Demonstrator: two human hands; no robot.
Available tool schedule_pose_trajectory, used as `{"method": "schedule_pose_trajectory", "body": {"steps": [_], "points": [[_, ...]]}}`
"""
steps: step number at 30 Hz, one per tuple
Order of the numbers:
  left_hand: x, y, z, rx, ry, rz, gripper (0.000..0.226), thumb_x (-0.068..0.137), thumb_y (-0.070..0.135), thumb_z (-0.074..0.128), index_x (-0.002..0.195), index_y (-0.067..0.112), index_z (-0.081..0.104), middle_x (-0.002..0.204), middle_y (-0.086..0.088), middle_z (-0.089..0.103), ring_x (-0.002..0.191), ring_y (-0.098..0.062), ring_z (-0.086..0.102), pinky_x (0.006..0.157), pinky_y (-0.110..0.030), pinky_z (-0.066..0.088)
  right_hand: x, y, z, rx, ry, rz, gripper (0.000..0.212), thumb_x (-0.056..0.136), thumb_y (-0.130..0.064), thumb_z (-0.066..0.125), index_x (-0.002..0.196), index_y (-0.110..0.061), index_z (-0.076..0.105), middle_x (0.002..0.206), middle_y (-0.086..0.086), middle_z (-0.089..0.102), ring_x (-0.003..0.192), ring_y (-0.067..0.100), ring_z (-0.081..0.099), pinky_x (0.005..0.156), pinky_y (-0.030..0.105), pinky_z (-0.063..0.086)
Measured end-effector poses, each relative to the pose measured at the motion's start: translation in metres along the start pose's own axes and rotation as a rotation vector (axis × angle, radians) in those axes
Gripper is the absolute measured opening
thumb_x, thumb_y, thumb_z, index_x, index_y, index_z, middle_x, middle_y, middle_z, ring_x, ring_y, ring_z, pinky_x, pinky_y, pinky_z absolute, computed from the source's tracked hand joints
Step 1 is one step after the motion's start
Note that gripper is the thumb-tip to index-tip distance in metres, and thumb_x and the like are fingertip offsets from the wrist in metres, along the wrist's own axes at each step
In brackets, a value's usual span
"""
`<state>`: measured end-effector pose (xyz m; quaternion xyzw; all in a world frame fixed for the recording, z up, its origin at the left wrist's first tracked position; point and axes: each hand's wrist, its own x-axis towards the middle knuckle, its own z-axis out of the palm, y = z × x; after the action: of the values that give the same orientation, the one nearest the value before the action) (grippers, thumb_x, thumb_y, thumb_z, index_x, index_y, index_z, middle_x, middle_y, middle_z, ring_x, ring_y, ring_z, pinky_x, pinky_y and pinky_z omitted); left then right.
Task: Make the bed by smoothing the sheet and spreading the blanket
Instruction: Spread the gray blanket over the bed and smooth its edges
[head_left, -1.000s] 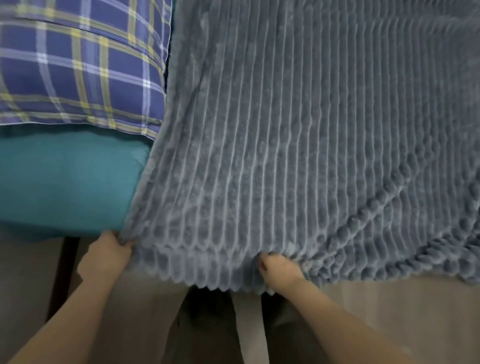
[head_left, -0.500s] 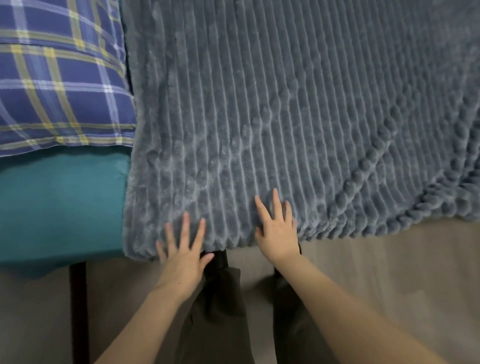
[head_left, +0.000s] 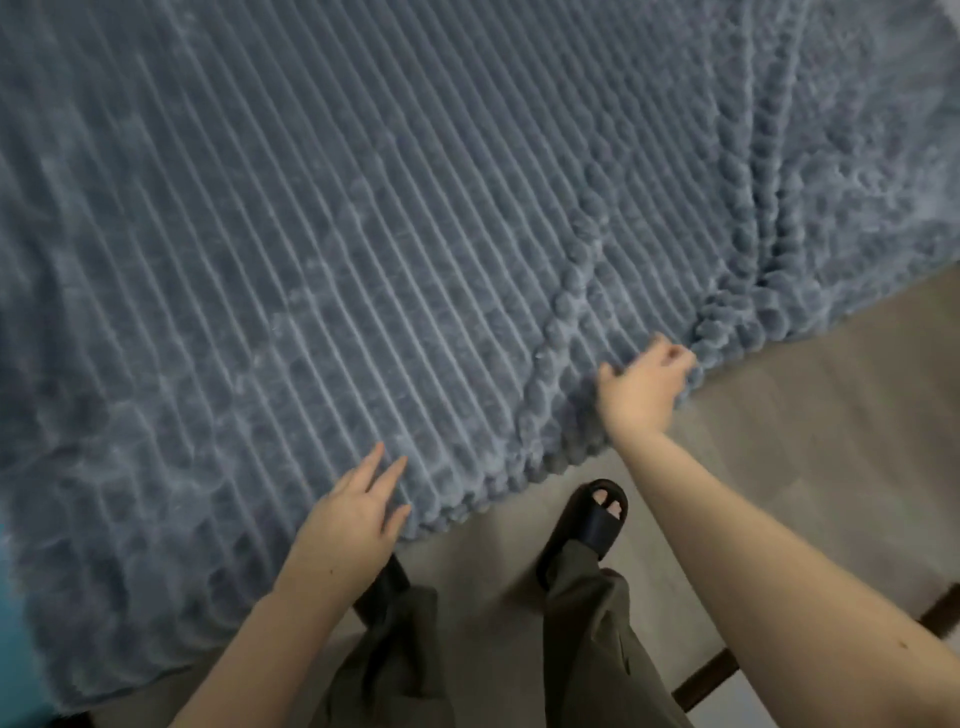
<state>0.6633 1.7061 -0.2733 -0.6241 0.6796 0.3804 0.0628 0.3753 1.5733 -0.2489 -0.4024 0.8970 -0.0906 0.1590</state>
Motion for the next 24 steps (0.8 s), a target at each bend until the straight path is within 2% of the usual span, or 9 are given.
{"method": "schedule_pose_trajectory", "body": {"steps": [2,4,7,9,12,15,18,20,24], "points": [[0.010,0.016,0.015,0.072,-0.012,0.098,0.064,0.098,0.050,0.038,0.153,0.033,0.010,0.161,0.009,-0.008,0.148,-0.012,0.014,0.113,-0.028,0.030,0.039,0.028,-0.008,0.220,0.040,0.504,0.076,0.083,-0.031,0.070,0.141,-0.005,0.028,0.147,0.016,0.025,0.126,0.038,0.040,0.105,0.046,0.039],[0.022,0.035,0.028,0.143,-0.050,0.127,0.068,0.098,0.051,0.037,0.153,0.033,0.001,0.156,0.010,-0.021,0.149,-0.013,0.004,0.118,-0.032,0.024,0.068,0.050,-0.015,0.487,-0.143,0.741,0.078,0.081,-0.037,0.073,0.139,-0.002,0.034,0.143,0.015,0.039,0.124,0.036,0.046,0.102,0.046,0.043],[0.034,0.063,0.036,0.164,-0.009,0.111,0.075,0.096,0.047,0.043,0.152,0.032,-0.006,0.153,0.010,-0.027,0.149,-0.016,0.001,0.117,-0.041,0.023,0.089,0.070,-0.023,0.664,-0.335,0.596,0.042,0.086,-0.029,0.071,0.116,-0.005,0.054,0.120,0.008,0.060,0.101,0.025,0.058,0.082,0.037,0.045],[0.043,0.086,0.037,0.123,0.080,0.128,0.079,0.093,0.046,0.049,0.152,0.033,-0.001,0.160,0.008,-0.014,0.148,-0.017,0.006,0.113,-0.045,0.025,0.095,0.078,-0.032,0.667,-0.262,0.458,0.013,0.088,-0.025,0.066,0.092,-0.014,0.061,0.100,0.002,0.067,0.090,0.023,0.062,0.074,0.033,0.045],[0.047,0.099,0.038,0.067,0.094,0.017,0.078,0.091,0.063,0.034,0.152,0.036,-0.007,0.162,0.008,-0.009,0.148,-0.017,-0.001,0.115,-0.045,0.018,0.076,0.094,-0.040,0.641,-0.065,0.339,0.017,0.088,-0.031,0.060,0.072,-0.026,0.057,0.080,-0.003,0.063,0.086,0.024,0.064,0.074,0.036,0.051],[0.054,0.120,0.050,0.042,-0.083,-0.300,0.086,0.086,0.071,0.029,0.151,0.032,-0.013,0.154,0.012,-0.028,0.149,-0.022,-0.010,0.117,-0.057,0.015,0.069,0.123,-0.042,0.612,-0.151,0.413,0.018,0.091,-0.033,0.060,0.084,-0.018,0.062,0.086,0.005,0.067,0.083,0.024,0.065,0.073,0.037,0.054],[0.066,0.160,0.050,0.152,-0.148,-0.486,0.105,0.073,0.086,0.007,0.153,0.018,-0.005,0.160,0.000,-0.021,0.148,-0.032,-0.006,0.111,-0.063,0.023,0.077,0.136,-0.044,0.589,-0.643,0.662,0.013,0.094,-0.025,0.059,0.100,-0.014,0.057,0.083,0.003,0.064,0.072,0.020,0.063,0.066,0.030,0.052],[0.076,0.189,0.046,0.060,-0.097,-0.583,0.118,0.066,0.090,0.003,0.153,0.010,0.002,0.161,-0.007,-0.011,0.148,-0.036,0.000,0.110,-0.064,0.022,0.095,0.143,-0.049,0.509,-0.882,0.739,0.012,0.094,-0.020,0.056,0.104,-0.014,0.053,0.077,0.003,0.059,0.065,0.018,0.057,0.070,0.030,0.045],[0.101,0.224,0.048,-0.059,-0.027,-0.489,0.100,0.080,0.071,0.031,0.154,0.013,-0.003,0.161,-0.005,-0.015,0.149,-0.024,-0.006,0.118,-0.056,0.009,0.160,0.153,-0.060,0.769,-0.610,0.682,0.033,0.090,-0.006,0.054,0.123,-0.011,0.051,0.108,0.011,0.062,0.088,0.022,0.059,0.075,0.035,0.050]]}}
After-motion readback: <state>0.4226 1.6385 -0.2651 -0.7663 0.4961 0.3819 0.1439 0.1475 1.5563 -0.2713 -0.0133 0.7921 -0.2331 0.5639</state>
